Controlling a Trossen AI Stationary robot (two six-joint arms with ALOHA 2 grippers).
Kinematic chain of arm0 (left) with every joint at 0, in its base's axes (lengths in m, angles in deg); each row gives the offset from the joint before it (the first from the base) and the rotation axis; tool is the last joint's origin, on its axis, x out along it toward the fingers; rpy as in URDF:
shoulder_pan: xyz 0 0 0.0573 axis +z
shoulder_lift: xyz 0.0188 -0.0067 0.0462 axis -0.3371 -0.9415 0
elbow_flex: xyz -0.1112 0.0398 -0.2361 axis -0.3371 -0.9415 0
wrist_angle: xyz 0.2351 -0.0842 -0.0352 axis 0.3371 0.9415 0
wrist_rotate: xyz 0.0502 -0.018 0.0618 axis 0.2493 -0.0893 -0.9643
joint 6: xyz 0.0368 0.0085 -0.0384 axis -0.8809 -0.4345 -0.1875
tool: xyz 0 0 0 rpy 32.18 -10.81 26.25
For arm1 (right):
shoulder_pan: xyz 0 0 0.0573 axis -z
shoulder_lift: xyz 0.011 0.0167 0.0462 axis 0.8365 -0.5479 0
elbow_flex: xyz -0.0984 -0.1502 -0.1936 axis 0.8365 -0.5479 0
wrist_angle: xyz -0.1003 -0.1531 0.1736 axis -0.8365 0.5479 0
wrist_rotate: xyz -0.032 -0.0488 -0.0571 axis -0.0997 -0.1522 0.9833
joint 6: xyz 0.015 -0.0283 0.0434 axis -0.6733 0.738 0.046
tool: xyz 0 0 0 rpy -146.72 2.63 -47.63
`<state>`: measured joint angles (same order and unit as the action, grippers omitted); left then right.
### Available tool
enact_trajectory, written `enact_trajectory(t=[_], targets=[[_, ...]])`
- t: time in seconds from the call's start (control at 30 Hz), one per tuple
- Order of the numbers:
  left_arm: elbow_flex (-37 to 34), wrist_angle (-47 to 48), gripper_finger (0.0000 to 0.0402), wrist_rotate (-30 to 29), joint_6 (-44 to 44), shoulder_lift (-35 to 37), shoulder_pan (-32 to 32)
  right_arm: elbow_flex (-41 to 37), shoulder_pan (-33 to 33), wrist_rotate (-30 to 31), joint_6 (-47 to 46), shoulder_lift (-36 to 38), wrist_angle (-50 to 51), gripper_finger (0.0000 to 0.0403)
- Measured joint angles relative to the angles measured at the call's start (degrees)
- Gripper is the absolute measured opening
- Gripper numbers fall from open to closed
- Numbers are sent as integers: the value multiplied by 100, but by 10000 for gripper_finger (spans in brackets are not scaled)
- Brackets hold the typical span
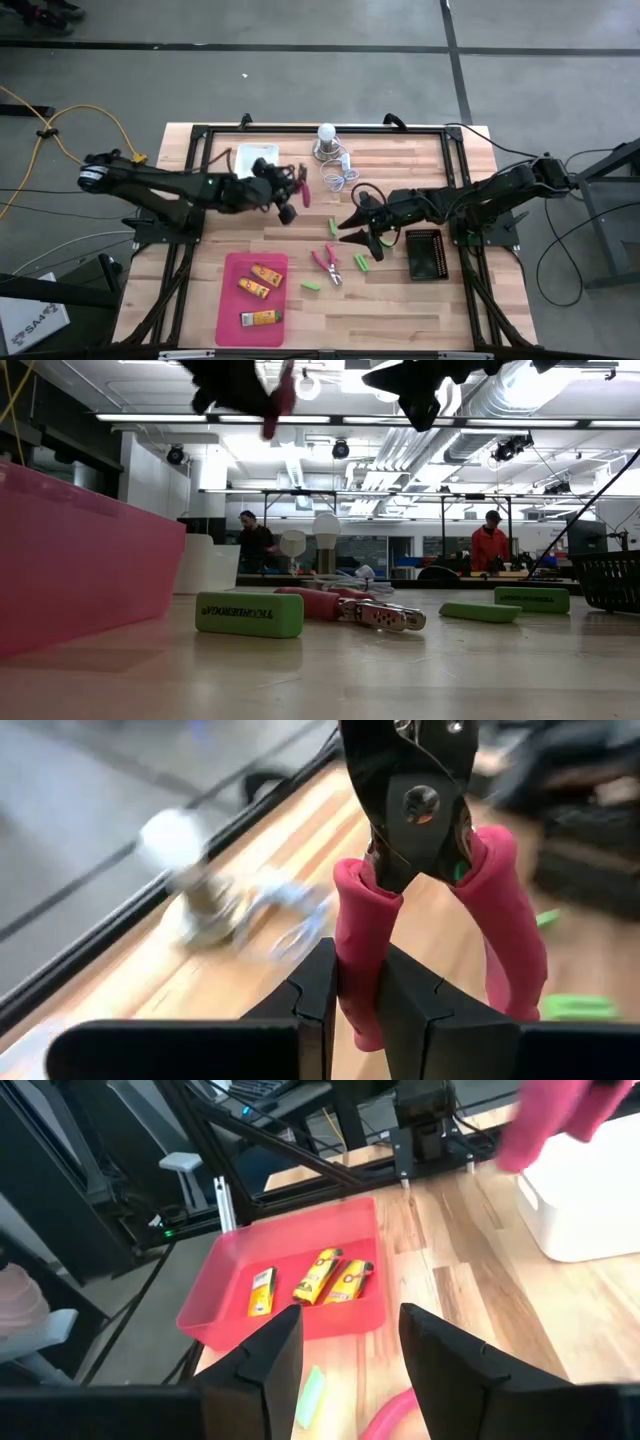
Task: Pick & Place School Supplies
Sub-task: Put the top pliers into the white bin
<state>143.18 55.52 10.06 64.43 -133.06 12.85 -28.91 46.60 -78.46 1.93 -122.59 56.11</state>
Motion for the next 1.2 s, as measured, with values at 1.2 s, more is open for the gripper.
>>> enact_trajectory(t=[1.2], targets=[[-1556,1840,45,2403,874,167,3799,-2,-533,2,0,0,91,155]])
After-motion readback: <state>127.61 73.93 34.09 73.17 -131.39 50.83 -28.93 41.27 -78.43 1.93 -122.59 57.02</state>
